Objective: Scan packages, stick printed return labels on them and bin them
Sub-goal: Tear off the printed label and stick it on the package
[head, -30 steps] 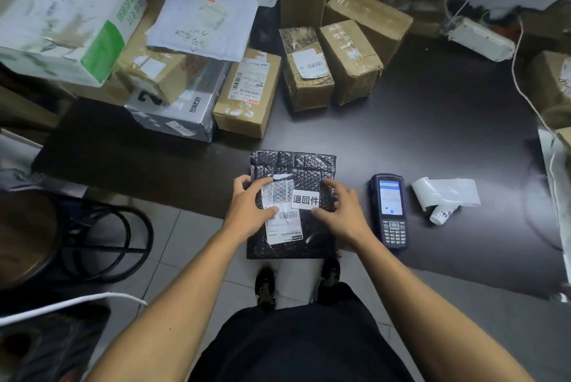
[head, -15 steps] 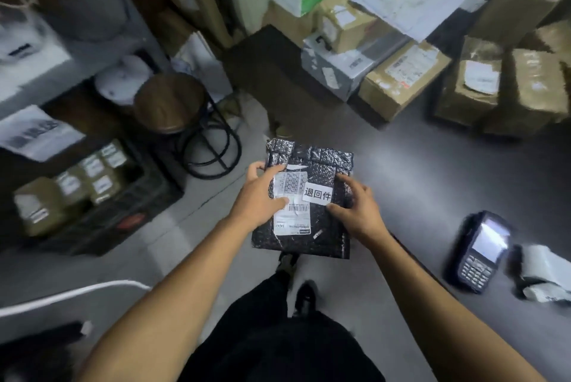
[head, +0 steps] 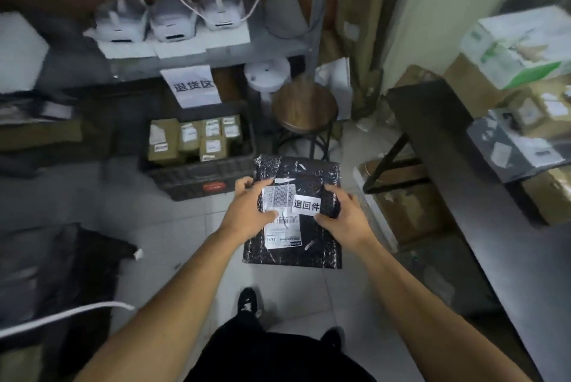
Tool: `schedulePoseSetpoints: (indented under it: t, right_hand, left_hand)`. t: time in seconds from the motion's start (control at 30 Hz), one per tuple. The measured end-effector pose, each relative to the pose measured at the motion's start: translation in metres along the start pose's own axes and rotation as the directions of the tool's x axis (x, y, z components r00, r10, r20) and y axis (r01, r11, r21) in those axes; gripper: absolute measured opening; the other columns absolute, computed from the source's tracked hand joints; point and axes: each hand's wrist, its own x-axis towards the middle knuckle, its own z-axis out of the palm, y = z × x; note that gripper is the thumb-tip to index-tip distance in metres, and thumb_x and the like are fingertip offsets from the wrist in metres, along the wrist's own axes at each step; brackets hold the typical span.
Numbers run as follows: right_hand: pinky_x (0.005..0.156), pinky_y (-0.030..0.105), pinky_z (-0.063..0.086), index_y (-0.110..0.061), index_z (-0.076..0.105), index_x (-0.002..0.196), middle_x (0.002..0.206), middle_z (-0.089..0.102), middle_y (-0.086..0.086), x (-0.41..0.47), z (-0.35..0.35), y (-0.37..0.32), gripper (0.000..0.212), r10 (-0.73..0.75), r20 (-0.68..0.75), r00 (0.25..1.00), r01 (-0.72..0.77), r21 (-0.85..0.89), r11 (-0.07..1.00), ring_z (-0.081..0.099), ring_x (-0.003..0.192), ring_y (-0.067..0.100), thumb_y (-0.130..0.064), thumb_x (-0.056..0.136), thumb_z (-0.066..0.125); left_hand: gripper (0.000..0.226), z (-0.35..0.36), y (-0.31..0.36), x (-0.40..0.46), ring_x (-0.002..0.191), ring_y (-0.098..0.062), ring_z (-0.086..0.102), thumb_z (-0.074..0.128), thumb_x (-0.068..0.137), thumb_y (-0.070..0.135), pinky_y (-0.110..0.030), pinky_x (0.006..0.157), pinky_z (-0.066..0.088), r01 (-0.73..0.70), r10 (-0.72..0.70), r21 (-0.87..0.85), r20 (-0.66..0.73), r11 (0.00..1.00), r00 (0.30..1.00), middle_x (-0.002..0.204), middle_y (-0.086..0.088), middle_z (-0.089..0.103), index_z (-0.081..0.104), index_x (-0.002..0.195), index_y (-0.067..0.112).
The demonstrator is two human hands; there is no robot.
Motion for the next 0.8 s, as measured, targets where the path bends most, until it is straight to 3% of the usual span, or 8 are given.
schedulePoseSetpoints:
  t: [0.07, 0.17, 0.33, 0.53, 0.63, 0.8]
  right_hand:
    - [0.07, 0.001, 0.04, -0.033, 0.039, 0.145, 0.127, 0.04, 0.0, 0.016, 0.029, -0.032, 0.069, -0.013, 0.045, 0.999, 0.013, -0.012, 1.0, 0.052, 0.093, 0.008, -0.021, 0.086, 0.074]
    - [0.086, 0.014, 0.042, -0.035, 0.039, 0.144, 0.128, 0.039, -0.002, 0.04, 0.075, -0.076, 0.07, -0.057, 0.078, 0.995, 0.06, -0.044, 0.997, 0.054, 0.103, 0.012, -0.023, 0.085, 0.074]
    - [0.093, 0.019, 0.045, -0.034, 0.037, 0.147, 0.127, 0.036, -0.004, 0.073, 0.139, -0.128, 0.074, -0.059, 0.157, 0.986, 0.073, -0.08, 0.994, 0.055, 0.105, 0.013, -0.024, 0.085, 0.075]
    - [0.091, 0.011, 0.03, -0.03, 0.037, 0.148, 0.129, 0.038, -0.001, 0.135, 0.184, -0.167, 0.074, -0.047, 0.245, 0.968, 0.081, -0.128, 0.989, 0.044, 0.103, 0.007, -0.02, 0.085, 0.075]
    - [0.09, 0.01, 0.027, -0.029, 0.037, 0.148, 0.126, 0.039, -0.002, 0.185, 0.2, -0.183, 0.074, -0.04, 0.27, 0.962, 0.083, -0.149, 0.985, 0.048, 0.112, 0.013, -0.022, 0.085, 0.075]
    - [0.081, 0.002, 0.023, -0.026, 0.038, 0.148, 0.14, 0.04, 0.005, 0.286, 0.23, -0.207, 0.075, -0.024, 0.301, 0.953, 0.078, -0.169, 0.983, 0.049, 0.111, 0.011, -0.023, 0.084, 0.076]
  left_hand:
    - [0.074, -0.03, -0.03, 0.005, 0.122, -0.01, 0.041, 0.077, 0.085, 0.023, -0.021, 0.105, 0.031, 0.038, -0.038, -0.02, -0.026, 0.999, 0.999, 0.146, -0.002, 0.022, 0.041, 0.149, 0.027]
    - [0.074, -0.072, -0.076, 0.015, 0.133, -0.015, 0.039, 0.077, 0.085, 0.024, -0.023, 0.108, 0.031, 0.088, -0.091, -0.054, -0.053, 0.995, 0.994, 0.148, -0.002, 0.021, 0.04, 0.149, 0.027]
    - [0.074, -0.124, -0.136, 0.032, 0.131, -0.021, 0.045, 0.076, 0.085, 0.023, -0.026, 0.111, 0.032, 0.179, -0.183, -0.072, -0.064, 0.981, 0.981, 0.148, -0.004, 0.021, 0.039, 0.149, 0.027]
    - [0.073, -0.162, -0.182, 0.079, 0.126, -0.023, 0.05, 0.076, 0.085, 0.022, -0.027, 0.108, 0.035, 0.266, -0.274, -0.114, -0.053, 0.957, 0.96, 0.15, -0.005, 0.021, 0.04, 0.148, 0.028]
    - [0.074, -0.177, -0.197, 0.12, 0.13, -0.023, 0.046, 0.075, 0.086, 0.023, -0.027, 0.108, 0.035, 0.297, -0.306, -0.12, -0.057, 0.947, 0.95, 0.152, -0.006, 0.02, 0.038, 0.149, 0.029]
    - [0.075, -0.206, -0.221, 0.21, 0.136, -0.026, 0.04, 0.075, 0.087, 0.021, -0.029, 0.111, 0.032, 0.368, -0.379, -0.136, -0.062, 0.92, 0.923, 0.155, -0.005, 0.018, 0.036, 0.151, 0.029]
